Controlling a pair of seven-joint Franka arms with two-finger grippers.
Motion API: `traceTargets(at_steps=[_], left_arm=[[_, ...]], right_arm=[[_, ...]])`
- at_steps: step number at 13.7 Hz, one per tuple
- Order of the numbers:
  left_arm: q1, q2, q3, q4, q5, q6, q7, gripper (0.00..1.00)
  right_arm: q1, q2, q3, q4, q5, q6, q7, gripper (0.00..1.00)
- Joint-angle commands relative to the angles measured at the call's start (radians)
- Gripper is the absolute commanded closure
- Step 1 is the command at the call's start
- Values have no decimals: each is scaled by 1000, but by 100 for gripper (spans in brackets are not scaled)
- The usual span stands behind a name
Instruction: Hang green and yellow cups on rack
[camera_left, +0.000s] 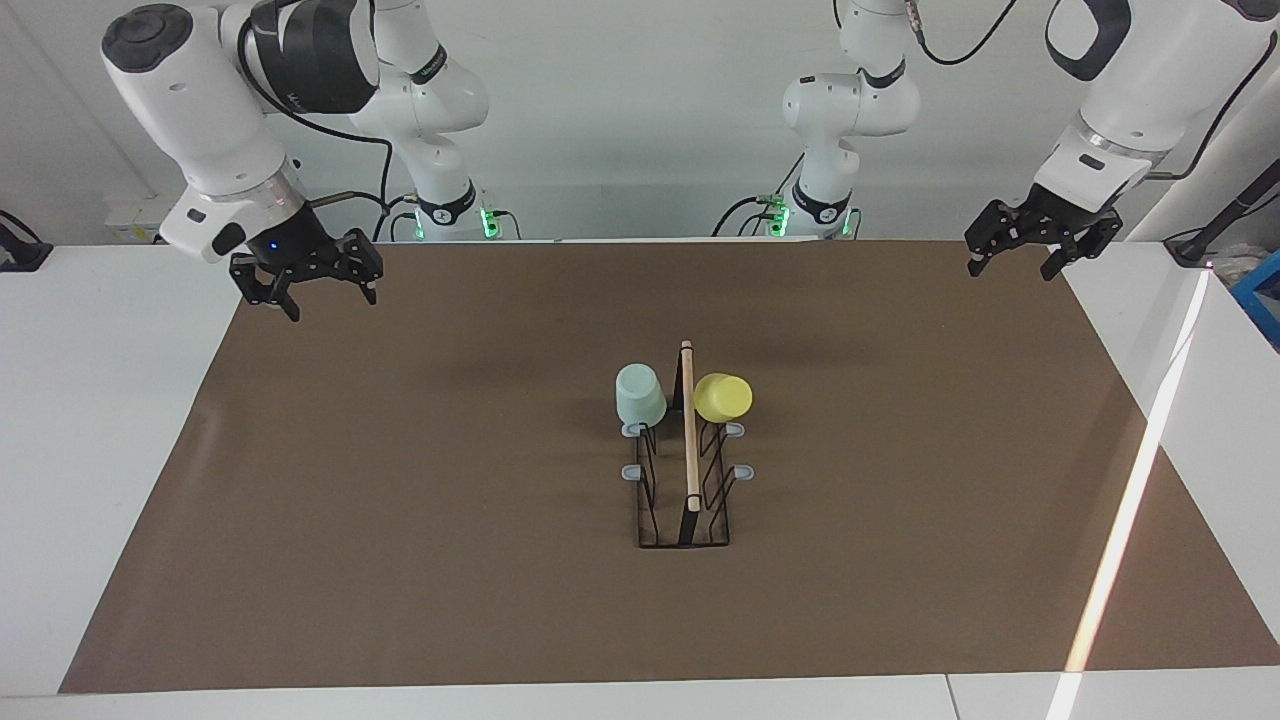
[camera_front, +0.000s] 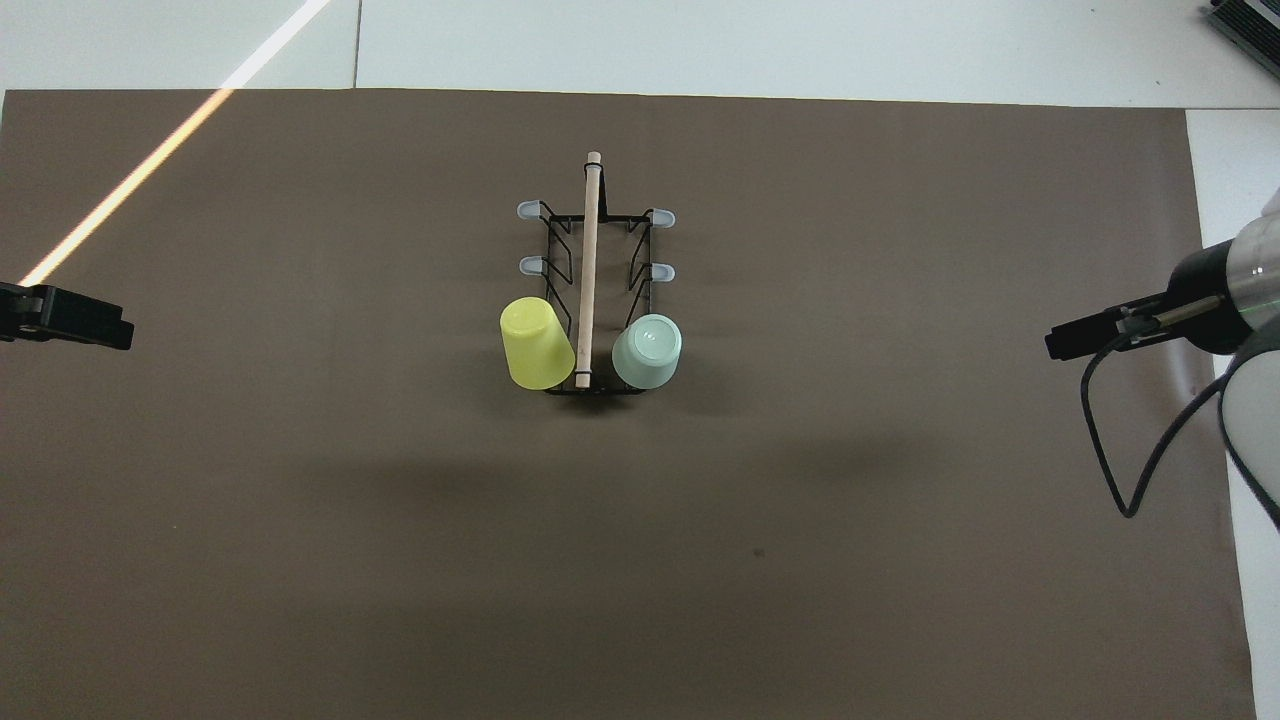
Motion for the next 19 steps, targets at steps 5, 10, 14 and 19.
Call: traceTargets(at_steps=[5, 10, 14, 19], left_arm=[[-8, 0, 6, 2, 3, -3, 9, 0], [-8, -4, 6, -7, 3, 1, 6, 0], [-10, -4, 7, -6, 3, 1, 4, 0], [-10, 0, 7, -2, 6, 4, 4, 0]], right_arm=[[-94, 30, 114, 36, -32, -27, 58, 0], [-171, 30, 194, 38, -33, -26, 58, 0], [-166, 32, 189, 50, -32, -27, 58, 0], [-162, 56, 180, 85, -32, -53, 62, 0]])
